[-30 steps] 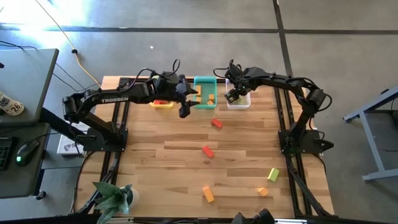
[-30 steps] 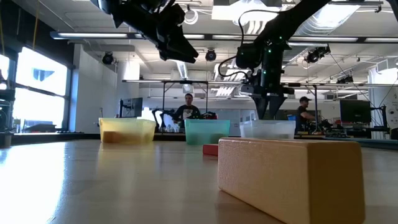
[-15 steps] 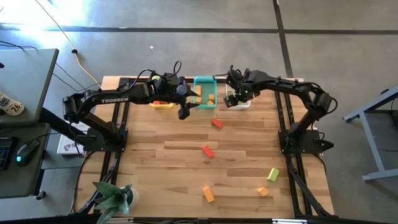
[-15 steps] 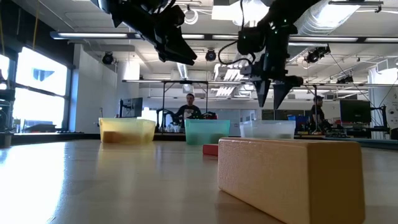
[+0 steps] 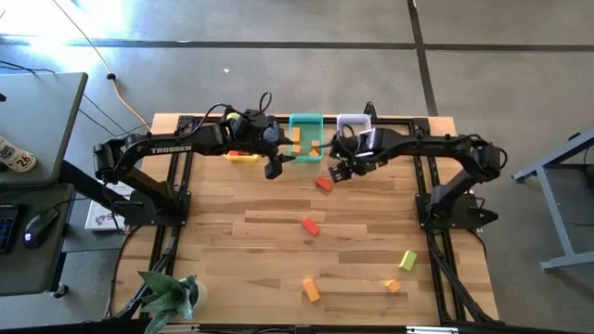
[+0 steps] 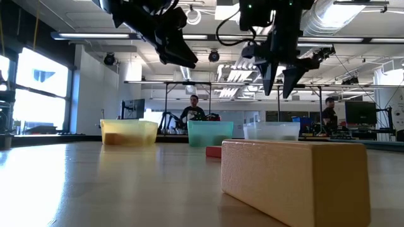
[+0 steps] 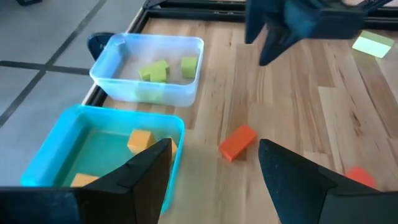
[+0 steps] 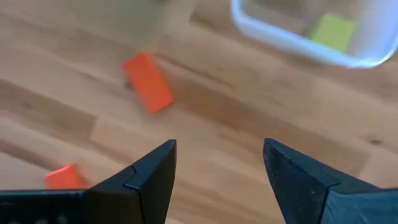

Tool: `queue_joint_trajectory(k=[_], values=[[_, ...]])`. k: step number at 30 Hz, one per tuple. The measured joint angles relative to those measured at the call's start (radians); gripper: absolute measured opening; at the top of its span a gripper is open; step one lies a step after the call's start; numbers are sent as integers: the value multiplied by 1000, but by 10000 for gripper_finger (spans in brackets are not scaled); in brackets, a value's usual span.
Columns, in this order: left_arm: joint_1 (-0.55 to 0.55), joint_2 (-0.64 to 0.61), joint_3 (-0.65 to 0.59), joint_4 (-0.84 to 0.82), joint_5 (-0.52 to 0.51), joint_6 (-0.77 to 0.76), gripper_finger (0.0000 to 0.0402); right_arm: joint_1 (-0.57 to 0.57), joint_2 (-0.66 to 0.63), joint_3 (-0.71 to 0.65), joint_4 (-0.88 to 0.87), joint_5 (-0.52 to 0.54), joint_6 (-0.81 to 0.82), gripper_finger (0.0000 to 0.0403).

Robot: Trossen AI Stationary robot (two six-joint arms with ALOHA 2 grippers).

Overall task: Sort & place blocks by color
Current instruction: Put the orange block into the yellow bin

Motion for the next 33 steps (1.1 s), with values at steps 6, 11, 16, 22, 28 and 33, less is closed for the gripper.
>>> queue_joint_trajectory(k=[6,11,16,22,28,33], values=[[-7,0,0,-87,4,-1,227,74,1,0,112,34,33,227],[-18,0,0,-159,4,-55,227,86,2,0,242,69,-46,227],[-39,0,0,-194,6,-106,227,68,20,0,349,101,-135,227],[-58,0,0,-216,6,-155,227,43,79,0,404,79,-238,227],[-58,0,0,-221,6,-240,227,43,153,0,410,48,-310,227],[-56,0,0,-231,5,-290,227,43,213,0,385,15,-331,228]])
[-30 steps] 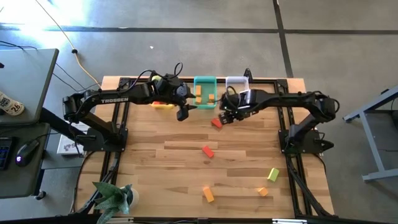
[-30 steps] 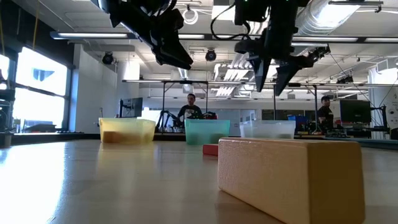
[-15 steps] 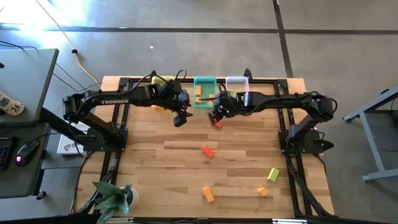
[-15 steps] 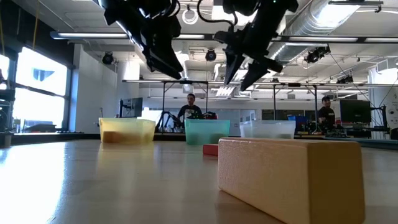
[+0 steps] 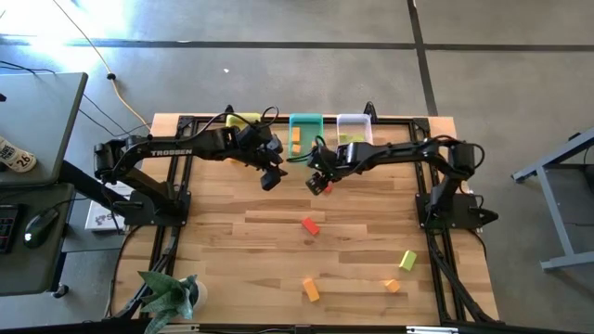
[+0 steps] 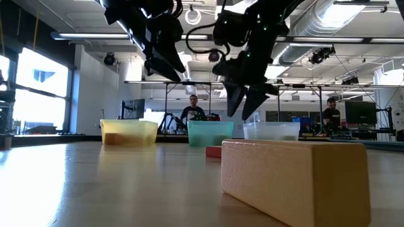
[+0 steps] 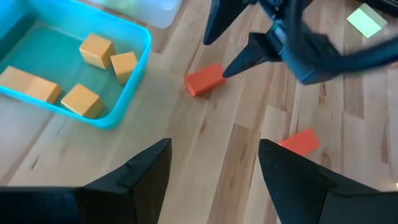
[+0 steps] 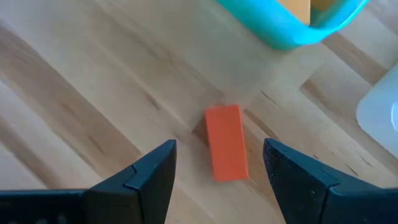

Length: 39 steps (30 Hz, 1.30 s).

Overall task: Sort & place blocks by color
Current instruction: Put the orange block into the yellow bin

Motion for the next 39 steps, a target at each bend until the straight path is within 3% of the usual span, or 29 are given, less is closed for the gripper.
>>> queue_joint_trajectory(k=[14,21,25,32,39], values=[[1,0,0,-4,-5,-33,227,-1,137,0,-10,1,-76,228],[0,0,0,-2,-8,-33,227,-2,185,5,-26,-77,-63,222],[0,0,0,-1,-23,-33,227,-2,191,6,-33,-96,-53,189],[0,0,0,0,-27,-33,227,-2,194,4,-42,-114,-23,93],[0,0,0,-2,-19,-59,227,-2,179,1,-42,-123,-23,92]])
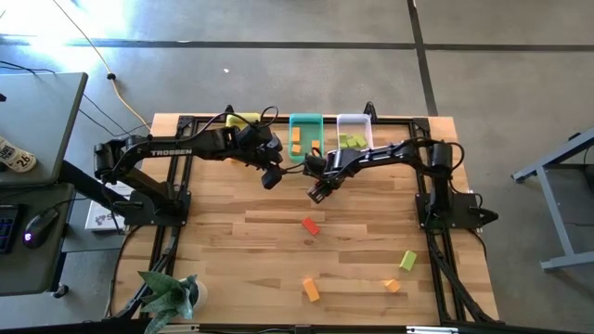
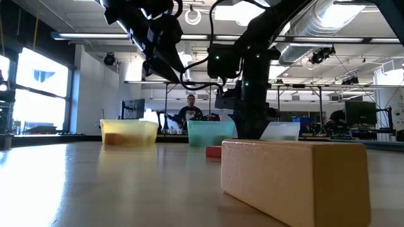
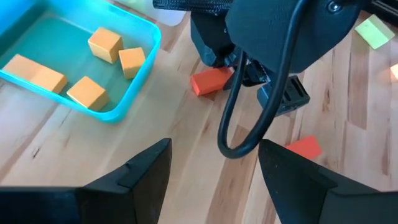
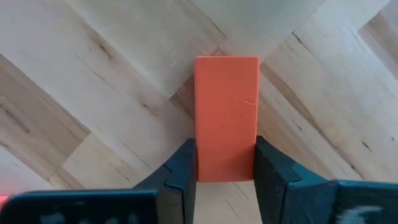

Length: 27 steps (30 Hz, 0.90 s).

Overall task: Sort & place blocks by color
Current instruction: Put the orange block into the yellow bin

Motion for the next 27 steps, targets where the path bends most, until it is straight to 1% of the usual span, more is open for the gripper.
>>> queue_joint_trajectory(k=[3,6,13,16,22,24,27], values=[[0,0,0,-1,1,-25,227,2,-23,-4,-23,-43,4,92],[-1,0,0,-1,21,-85,227,6,-61,-6,-24,-81,4,92],[0,0,0,-1,114,-220,227,42,-156,-4,-19,-92,0,92],[0,0,0,-1,146,-256,227,65,-198,-3,-15,-62,1,92],[0,0,0,1,159,-327,227,110,-269,-3,-5,36,49,92],[0,0,0,8,175,-374,227,126,-290,-3,20,74,35,92],[0,0,0,35,225,-435,227,150,-310,-3,88,127,16,92]])
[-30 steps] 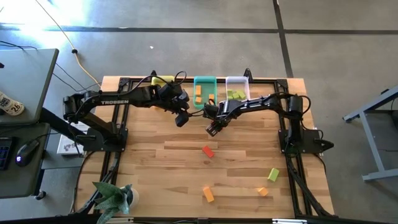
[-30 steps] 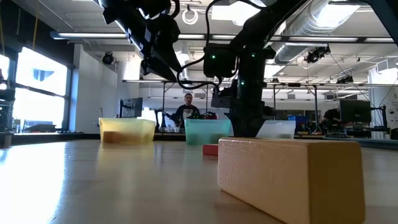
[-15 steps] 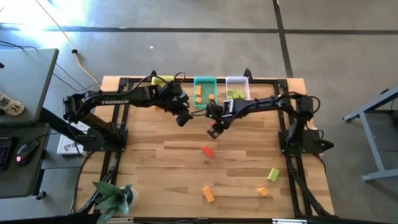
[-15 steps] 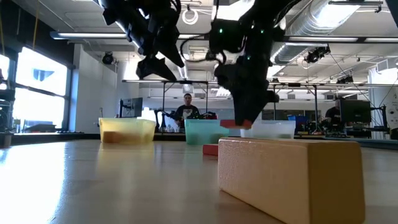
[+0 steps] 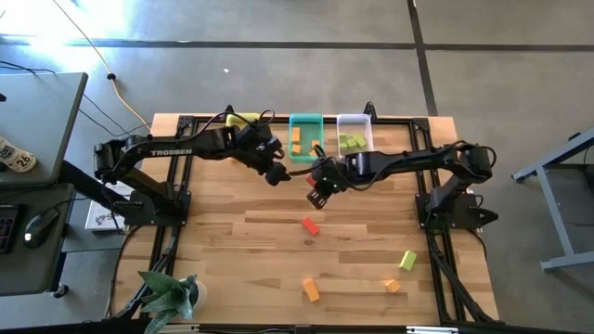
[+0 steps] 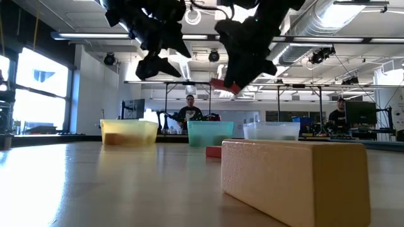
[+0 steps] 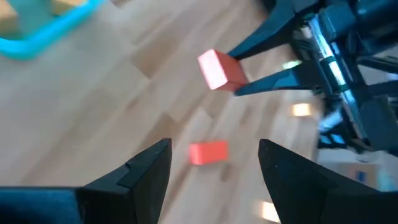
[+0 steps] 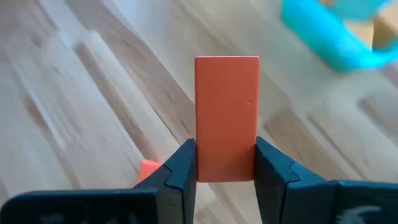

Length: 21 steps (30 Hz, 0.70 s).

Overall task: Sort & place blocks by color
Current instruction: Put the orange block into the yellow bin

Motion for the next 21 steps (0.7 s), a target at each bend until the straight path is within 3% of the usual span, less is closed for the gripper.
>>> queue_joint_trajectory(k=[5,16,21], values=[[0,0,0,53,105,-45,227,36,-5,1,92,15,-91,92],[0,0,0,67,107,-64,227,122,2,42,162,213,-260,92],[-1,-2,0,73,115,-62,227,119,2,85,135,222,-360,92]])
